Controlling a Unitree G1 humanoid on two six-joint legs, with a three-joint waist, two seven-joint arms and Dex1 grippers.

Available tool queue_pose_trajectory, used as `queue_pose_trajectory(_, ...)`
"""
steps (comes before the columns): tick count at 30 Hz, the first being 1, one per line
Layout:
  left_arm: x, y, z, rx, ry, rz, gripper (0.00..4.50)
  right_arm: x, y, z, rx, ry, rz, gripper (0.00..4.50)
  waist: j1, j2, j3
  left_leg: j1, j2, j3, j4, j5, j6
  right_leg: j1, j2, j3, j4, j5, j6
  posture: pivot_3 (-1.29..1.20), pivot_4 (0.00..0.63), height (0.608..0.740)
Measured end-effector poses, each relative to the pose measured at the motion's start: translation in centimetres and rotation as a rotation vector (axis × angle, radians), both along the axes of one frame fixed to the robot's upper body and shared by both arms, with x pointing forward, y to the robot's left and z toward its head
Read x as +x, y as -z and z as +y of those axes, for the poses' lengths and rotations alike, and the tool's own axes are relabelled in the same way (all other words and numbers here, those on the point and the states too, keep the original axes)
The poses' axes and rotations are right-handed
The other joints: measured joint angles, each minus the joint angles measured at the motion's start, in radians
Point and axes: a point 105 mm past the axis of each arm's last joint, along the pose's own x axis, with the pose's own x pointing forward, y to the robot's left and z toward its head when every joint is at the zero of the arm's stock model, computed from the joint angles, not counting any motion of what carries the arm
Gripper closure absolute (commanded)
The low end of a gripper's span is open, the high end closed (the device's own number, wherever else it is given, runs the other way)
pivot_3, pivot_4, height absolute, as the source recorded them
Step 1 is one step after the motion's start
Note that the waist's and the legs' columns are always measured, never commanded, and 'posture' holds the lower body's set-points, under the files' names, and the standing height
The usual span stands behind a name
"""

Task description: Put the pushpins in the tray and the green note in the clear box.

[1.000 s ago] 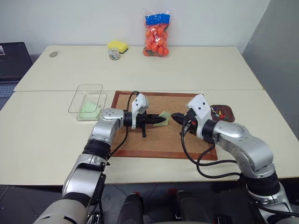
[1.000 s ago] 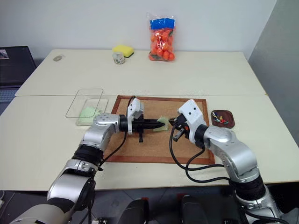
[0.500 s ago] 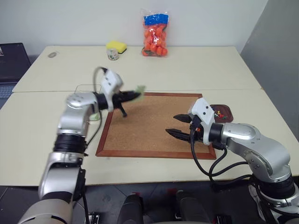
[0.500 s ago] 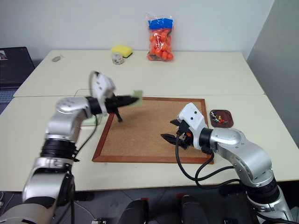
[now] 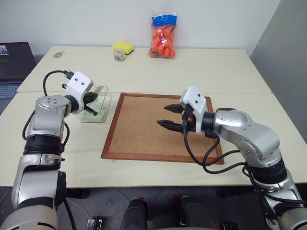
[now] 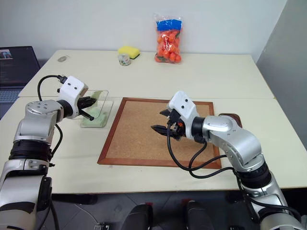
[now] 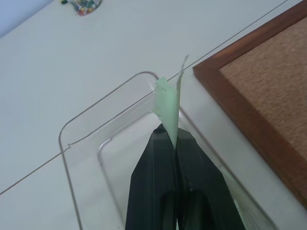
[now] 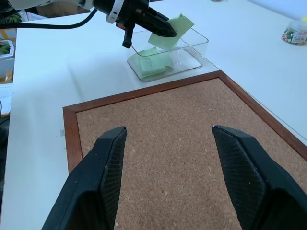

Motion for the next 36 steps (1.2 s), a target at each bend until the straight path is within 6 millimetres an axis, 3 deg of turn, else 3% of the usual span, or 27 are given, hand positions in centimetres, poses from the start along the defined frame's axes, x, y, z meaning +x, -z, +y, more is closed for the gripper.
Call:
queue_pose_trajectory(4,0.0,0.8,0.8,0.004,-0.039,0.024,4.05,0.1,0.2,0.0,-0.003,0.003,0.005,1.48,-0.002,0.0,0.0,0.0,0.0,0.0,0.0,0.0,0.0,0.0,0.0,0.0,0.001,0.0,0.0,0.0,0.15,0.74)
queue_pose_trajectory(17,0.0,0.6,1.7,0.062,-0.081,0.004,1.44,0.1,0.1,0.2,0.007,-0.002,-0.001,1.48,-0.002,0.0,0.0,0.0,0.0,0.0,0.0,0.0,0.0,0.0,0.0,0.0,0.001,0.0,-0.001,0.0,0.15,0.74)
queue_pose_trajectory(24,0.0,-2.8,2.5,0.21,-0.085,-0.146,0.13,0.2,0.1,0.2,0.009,-0.003,-0.001,1.48,-0.002,0.0,0.0,0.0,0.0,0.0,0.0,0.0,0.0,0.0,0.0,0.0,0.001,0.001,-0.002,0.0,0.15,0.74)
queue_pose_trajectory(28,-0.1,-3.8,2.3,0.315,-0.063,-0.211,0.02,0.3,0.2,0.1,0.009,-0.001,0.003,1.48,-0.002,0.0,0.0,0.0,0.0,0.0,0.0,0.0,0.0,0.0,0.0,0.0,0.001,0.001,-0.001,0.0,0.15,0.74)
queue_pose_trajectory(32,-0.3,-3.4,2.4,0.317,-0.062,-0.203,0.02,0.3,0.1,0.1,0.012,-0.002,0.001,1.48,-0.002,0.0,0.0,0.0,0.0,0.0,0.0,0.0,0.0,0.0,0.0,0.0,0.001,0.001,-0.001,0.0,0.15,0.74)
queue_pose_trajectory(34,-0.5,-3.1,2.0,0.216,-0.058,-0.187,0.02,0.3,0.1,0.1,0.012,-0.002,-0.002,1.48,-0.002,0.0,0.0,0.0,0.0,0.0,0.0,0.0,0.0,0.0,0.0,0.0,0.001,0.001,-0.001,0.0,0.15,0.74)
queue_pose_trajectory(36,-0.6,-3.1,0.3,0.059,-0.018,-0.175,0.02,0.4,0.1,0.1,0.016,0.002,-0.004,1.48,0.001,0.0,0.0,-0.001,0.0,0.0,0.001,0.0,0.0,0.0,0.0,0.0,0.001,0.001,-0.001,0.0,0.15,0.74)
